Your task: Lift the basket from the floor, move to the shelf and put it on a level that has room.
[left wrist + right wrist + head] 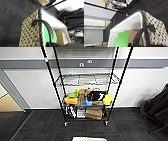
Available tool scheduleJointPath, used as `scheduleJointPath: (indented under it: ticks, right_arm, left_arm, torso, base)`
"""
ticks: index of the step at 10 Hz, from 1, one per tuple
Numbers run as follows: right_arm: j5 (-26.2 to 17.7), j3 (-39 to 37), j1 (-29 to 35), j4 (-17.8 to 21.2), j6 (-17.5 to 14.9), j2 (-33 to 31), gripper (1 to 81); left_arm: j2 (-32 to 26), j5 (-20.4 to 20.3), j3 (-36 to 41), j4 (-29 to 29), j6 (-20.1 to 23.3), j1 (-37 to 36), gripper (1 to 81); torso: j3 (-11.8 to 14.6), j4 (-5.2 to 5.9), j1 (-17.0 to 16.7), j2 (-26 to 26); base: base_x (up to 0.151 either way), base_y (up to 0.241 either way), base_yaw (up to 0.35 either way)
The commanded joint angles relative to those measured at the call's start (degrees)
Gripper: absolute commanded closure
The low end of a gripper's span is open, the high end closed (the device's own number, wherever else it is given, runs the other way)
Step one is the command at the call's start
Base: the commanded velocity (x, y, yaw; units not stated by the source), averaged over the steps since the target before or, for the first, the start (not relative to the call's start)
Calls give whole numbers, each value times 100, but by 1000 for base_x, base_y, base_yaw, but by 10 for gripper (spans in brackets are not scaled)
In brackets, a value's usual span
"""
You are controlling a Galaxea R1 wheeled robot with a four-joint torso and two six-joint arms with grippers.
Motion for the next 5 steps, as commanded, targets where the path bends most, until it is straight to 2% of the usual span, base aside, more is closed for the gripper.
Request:
scheduleJointPath:
  ticks: [1,3,4,5]
  right_arm:
    - [-157,296,1098,88,39,-53,811]
    - [-361,278,1213,106,47,-8,811]
    - [-352,278,1152,106,47,-8,811]
    - [-308,269,1082,106,47,-17,811]
  left_arm:
    - [-305,-897,377,-140,-161,-388,811]
    - [-261,-907,315,-131,-161,-379,811]
    - [-244,-872,280,-122,-161,-405,811]
    - [-244,-837,263,-122,-170,-493,811]
  torso:
    - [2,0,-354,551]
    - [0,0,-597,931]
    - [162,0,-730,1137]
    - [446,0,-848,1322]
  base:
    - [0,0,0]
    - [0,0,0]
    - [0,0,0]
    - [0,0,0]
